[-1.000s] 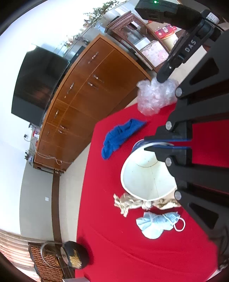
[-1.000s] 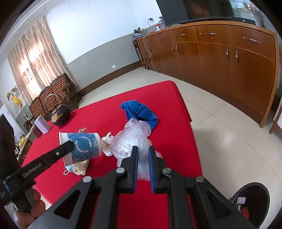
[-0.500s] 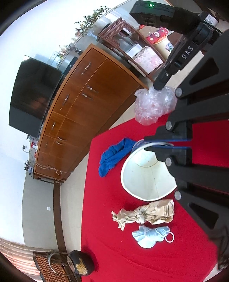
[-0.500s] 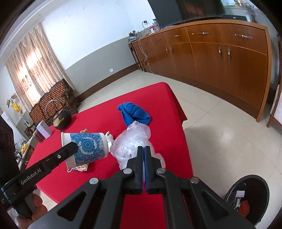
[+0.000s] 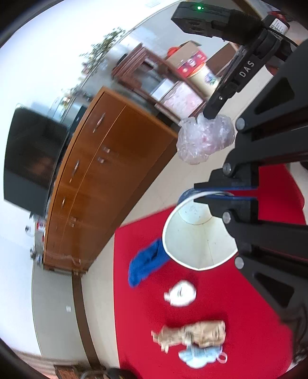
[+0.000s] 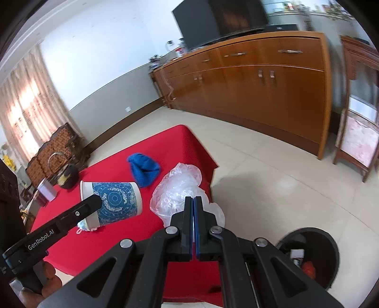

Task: Collect trash
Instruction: 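Lift and carry the paper cup and clear bag over the black bin with both tools, then open the left tool over the bin while the right tool releases the clear bag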

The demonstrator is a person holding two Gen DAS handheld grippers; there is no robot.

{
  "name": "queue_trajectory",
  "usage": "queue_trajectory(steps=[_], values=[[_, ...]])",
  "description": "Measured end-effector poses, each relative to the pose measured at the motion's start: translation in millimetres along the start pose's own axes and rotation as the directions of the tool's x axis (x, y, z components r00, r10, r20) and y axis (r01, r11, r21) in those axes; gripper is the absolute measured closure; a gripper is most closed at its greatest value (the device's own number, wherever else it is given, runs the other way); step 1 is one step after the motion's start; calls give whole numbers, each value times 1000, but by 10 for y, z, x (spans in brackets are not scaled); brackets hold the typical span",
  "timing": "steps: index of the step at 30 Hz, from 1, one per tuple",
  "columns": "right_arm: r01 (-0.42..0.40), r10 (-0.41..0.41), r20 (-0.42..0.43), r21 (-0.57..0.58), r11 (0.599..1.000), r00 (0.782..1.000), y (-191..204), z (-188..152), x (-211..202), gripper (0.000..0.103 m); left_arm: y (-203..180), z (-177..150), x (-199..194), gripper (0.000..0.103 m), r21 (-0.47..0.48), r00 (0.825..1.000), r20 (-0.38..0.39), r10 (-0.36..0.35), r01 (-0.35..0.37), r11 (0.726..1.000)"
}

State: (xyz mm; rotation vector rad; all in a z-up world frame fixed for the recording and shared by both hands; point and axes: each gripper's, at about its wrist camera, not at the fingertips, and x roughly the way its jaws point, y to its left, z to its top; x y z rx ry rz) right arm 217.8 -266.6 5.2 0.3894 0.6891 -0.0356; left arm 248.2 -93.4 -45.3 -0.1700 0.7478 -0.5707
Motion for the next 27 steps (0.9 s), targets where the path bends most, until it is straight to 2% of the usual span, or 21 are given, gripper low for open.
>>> queue_trajectory(steps=[7, 14, 21, 27], values=[[93, -94, 18, 71, 993, 995, -616, -107, -364, 102, -527, -145, 201, 100, 62, 994, -60, -86, 90, 994], [184, -186, 2, 145, 972, 983, -1285, -339, -706, 102, -1012, -377, 452, 100, 109, 977, -150, -152, 169, 980], [246, -239, -59, 203, 948, 969, -1848, -639, -815, 102, -1355, -655, 793, 100, 138, 952, -258, -166, 207, 969], [281, -251, -148, 242, 929, 957, -2251, -911, -624, 102, -1533, -999, 1216, 100, 156, 922, -364, -134, 202, 967]])
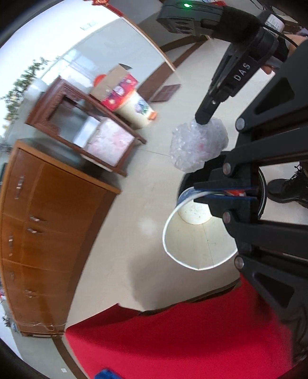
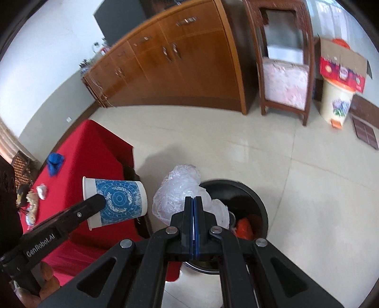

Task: Collect trash
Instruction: 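Open the left tool over the bin while the right tool releases the clear bag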

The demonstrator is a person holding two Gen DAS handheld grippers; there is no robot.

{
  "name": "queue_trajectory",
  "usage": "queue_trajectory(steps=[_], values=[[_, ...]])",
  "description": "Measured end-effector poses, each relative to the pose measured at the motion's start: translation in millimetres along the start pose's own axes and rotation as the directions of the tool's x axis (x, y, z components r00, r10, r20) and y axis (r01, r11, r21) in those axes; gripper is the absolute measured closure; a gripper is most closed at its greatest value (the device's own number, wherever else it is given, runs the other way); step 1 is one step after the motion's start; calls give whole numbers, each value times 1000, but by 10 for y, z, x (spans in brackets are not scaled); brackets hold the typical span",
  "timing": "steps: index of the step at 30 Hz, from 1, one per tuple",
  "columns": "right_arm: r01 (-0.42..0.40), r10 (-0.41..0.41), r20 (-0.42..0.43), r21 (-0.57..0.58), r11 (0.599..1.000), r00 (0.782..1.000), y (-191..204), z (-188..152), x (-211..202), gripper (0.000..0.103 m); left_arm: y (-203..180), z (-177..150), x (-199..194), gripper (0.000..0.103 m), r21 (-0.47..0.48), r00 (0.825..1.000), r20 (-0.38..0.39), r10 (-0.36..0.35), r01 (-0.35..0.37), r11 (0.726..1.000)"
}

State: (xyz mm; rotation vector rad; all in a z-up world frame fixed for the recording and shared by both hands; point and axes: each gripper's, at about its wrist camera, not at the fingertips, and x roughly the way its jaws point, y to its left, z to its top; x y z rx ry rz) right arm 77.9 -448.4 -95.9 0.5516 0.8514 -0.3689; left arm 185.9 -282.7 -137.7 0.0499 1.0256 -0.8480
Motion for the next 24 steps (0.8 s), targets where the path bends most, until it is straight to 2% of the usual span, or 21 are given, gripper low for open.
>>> queue_trajectory(steps=[6, 9, 11, 12, 13, 14, 15, 16, 17, 18, 24], values=[[39, -33, -90, 60, 997, 995, -303, 10, 413, 102, -30, -125, 498, 100, -11, 993, -115, 14, -16, 1000], [64, -56, -137, 57, 996, 989, -371, 61, 614, 102, -41, -161, 704, 100, -13, 986, -163, 23, -25, 1000], [80, -70, -168, 50, 996, 983, -405, 86, 753, 101, -37, -186, 819, 96, -15, 980, -195, 28, -32, 999], [92, -81, -191, 51, 994, 978, -424, 91, 828, 101, -35, -191, 867, 89, -20, 976, -217, 25, -30, 999], [92, -79, -200, 57, 994, 977, -437, 93, 868, 101, -30, -193, 919, 77, -26, 970, -244, 21, -28, 999], [92, -77, -205, 63, 994, 976, -455, 94, 901, 98, -31, -189, 954, 69, -29, 965, -261, 19, -27, 999], [100, -85, -208, 63, 993, 974, -456, 104, 926, 92, -40, -191, 967, 55, -28, 963, -268, 20, -29, 999], [110, -95, -204, 63, 992, 974, -462, 124, 933, 84, -55, -185, 950, 46, -25, 965, -262, 23, -31, 999], [117, -102, -195, 66, 991, 976, -461, 136, 918, 63, -58, -190, 938, 43, -21, 967, -255, 26, -32, 999], [120, -105, -186, 70, 990, 977, -460, 139, 902, 51, -71, -186, 920, 42, -16, 968, -250, 30, -35, 999], [141, -132, -98, 94, 985, 986, -436, 205, 627, 51, -51, -122, 649, 42, -10, 982, -178, 60, -62, 998]])
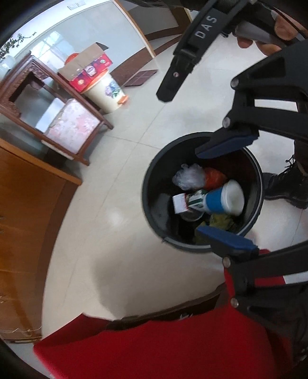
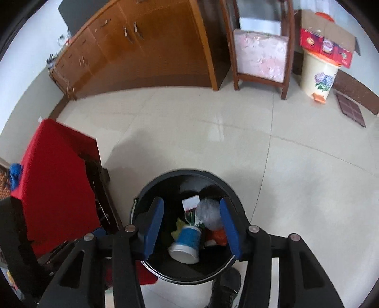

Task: Collect trash
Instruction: 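Open the left tool over the bin while the right tool releases the clear bag, then move both tools back toward the face mask and beige cloth on the table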

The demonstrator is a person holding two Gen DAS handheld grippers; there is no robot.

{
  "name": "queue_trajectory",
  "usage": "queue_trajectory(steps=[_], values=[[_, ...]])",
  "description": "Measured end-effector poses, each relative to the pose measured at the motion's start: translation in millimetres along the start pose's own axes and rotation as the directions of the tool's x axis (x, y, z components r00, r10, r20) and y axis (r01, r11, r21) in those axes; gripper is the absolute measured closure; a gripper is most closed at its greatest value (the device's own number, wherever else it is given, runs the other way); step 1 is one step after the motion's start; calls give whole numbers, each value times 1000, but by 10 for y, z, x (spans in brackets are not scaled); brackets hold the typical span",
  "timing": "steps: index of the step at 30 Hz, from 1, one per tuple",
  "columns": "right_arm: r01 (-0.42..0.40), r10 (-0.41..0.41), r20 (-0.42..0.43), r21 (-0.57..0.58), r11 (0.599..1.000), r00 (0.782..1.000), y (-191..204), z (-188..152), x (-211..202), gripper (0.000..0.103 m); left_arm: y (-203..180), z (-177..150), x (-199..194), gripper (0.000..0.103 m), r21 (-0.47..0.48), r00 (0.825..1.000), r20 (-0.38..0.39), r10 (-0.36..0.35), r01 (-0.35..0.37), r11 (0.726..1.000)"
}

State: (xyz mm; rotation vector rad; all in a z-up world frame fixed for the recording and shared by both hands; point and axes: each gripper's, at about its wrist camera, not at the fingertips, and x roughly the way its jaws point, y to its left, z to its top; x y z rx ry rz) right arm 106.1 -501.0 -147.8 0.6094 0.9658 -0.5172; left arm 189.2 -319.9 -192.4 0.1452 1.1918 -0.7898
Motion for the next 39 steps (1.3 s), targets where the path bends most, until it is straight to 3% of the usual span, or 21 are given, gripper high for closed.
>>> queue_trajectory(steps=[6, 10, 20, 33, 39], values=[[-32, 32, 59, 6, 999, 998, 97, -12, -399, 51, 65, -42, -533, 42, 3, 993, 102, 59, -59, 998], [-66, 68, 78, -29, 997, 995, 299, -102, -651, 51, 189, -83, -952, 42, -20, 978, 180, 104, -102, 995], [-184, 204, 97, -183, 966, 974, 1247, -393, -1052, 43, 820, -358, -1804, 42, -165, 918, 299, 261, -220, 961], [-310, 348, 21, -404, 861, 937, 2755, -831, -1118, 40, 1972, -902, -2568, 42, -433, 824, 328, 461, -303, 849], [-345, 383, -14, -465, 815, 924, 3279, -984, -1076, 40, 2421, -1118, -2786, 42, -511, 794, 314, 520, -320, 798]])
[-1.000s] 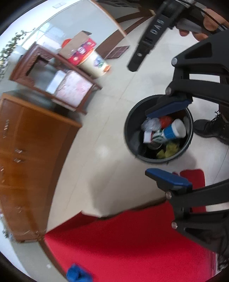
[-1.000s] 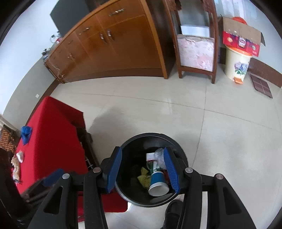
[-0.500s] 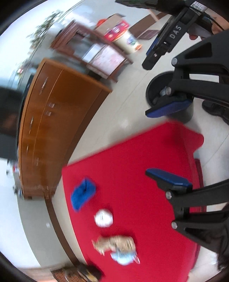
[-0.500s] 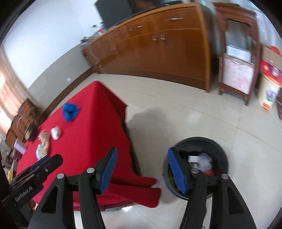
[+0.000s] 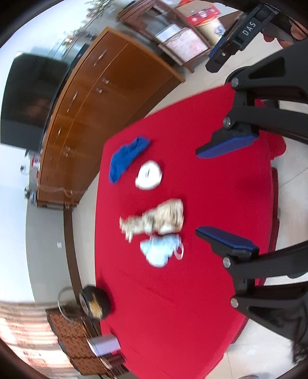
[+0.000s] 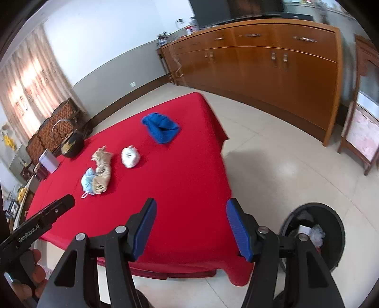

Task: Collect trash
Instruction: 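Move both tools back toward the face mask and beige cloth on the table, then grasp the light-blue face mask with the left tool while the right tool grasps the white tissue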

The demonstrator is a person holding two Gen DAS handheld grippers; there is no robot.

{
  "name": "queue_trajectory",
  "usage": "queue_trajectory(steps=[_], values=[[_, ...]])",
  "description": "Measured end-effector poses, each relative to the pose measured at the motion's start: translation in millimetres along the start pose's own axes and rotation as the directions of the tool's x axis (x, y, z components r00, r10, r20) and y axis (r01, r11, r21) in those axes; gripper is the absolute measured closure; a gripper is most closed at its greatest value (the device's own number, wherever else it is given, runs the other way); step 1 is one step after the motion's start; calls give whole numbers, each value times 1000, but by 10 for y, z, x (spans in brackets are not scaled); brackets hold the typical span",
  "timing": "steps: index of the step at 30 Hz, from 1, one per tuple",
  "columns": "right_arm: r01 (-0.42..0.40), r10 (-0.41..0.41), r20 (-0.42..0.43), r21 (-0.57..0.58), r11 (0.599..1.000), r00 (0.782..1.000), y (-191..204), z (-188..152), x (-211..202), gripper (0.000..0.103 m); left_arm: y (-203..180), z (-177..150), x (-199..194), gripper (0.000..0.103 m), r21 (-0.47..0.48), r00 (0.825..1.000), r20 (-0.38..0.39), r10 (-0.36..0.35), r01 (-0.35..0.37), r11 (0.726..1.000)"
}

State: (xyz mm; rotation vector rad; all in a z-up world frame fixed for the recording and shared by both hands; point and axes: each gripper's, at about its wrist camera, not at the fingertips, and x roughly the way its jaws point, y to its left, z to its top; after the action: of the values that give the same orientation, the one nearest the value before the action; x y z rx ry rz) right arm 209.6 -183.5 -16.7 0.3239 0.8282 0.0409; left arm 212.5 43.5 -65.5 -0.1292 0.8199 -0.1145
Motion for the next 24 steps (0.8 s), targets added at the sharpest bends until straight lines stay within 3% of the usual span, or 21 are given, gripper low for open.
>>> queue_trajectory(steps=[14, 24], values=[[-65, 60, -48, -115, 991, 997, 768, 230, 654, 39, 728, 244, 407, 42, -104, 997, -27, 70, -73, 992], [-76, 66, -73, -155, 985, 995, 1127, 478, 1275, 35, 821, 439, 845, 42, -115, 997, -63, 53, -60, 992]])
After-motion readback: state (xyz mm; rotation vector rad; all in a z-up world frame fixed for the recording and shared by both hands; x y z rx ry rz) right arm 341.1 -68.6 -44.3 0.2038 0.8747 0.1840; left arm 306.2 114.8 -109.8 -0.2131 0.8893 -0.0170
